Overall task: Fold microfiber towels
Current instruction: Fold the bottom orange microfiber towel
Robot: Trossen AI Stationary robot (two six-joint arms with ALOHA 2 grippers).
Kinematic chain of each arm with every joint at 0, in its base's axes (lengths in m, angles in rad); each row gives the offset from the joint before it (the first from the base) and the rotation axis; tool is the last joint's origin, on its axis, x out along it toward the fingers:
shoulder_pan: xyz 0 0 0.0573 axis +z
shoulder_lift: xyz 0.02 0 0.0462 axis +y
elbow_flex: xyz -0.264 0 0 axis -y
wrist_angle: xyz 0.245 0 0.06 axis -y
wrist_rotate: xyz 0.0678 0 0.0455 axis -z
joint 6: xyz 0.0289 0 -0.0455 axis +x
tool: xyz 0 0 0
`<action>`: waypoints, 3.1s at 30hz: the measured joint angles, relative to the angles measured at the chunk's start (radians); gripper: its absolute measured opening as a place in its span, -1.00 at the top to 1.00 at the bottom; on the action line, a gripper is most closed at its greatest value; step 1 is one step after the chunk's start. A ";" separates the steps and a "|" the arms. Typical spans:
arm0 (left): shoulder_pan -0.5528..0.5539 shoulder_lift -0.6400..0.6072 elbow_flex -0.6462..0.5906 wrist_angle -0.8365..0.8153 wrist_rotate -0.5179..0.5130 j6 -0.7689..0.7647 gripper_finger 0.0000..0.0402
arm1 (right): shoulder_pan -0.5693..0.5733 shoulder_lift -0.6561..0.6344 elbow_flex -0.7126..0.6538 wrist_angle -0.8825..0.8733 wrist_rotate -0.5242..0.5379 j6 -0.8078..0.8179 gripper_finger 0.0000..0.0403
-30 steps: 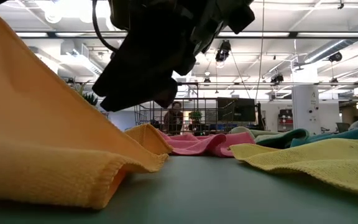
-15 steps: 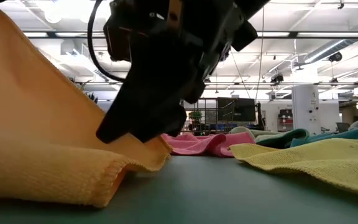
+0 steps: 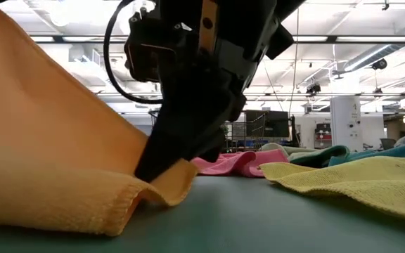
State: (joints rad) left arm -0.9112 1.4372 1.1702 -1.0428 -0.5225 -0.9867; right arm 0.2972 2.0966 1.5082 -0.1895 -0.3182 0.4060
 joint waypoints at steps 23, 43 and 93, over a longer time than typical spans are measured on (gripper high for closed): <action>0.018 -0.112 0.054 -0.016 0.201 0.188 1.00 | 0.075 -0.350 0.040 -0.217 0.341 0.230 0.96; 0.128 -0.200 0.213 -0.288 -0.008 0.369 1.00 | 0.040 -0.360 0.421 -0.698 0.545 0.019 0.96; 0.399 -0.170 0.572 -0.390 0.050 0.676 1.00 | 0.101 -0.360 0.793 -1.081 0.848 -0.034 0.96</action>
State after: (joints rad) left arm -0.5125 1.2671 1.7424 -1.4326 -0.4725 -0.3104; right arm 0.3986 1.7367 2.3016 -1.2703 0.5294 0.3724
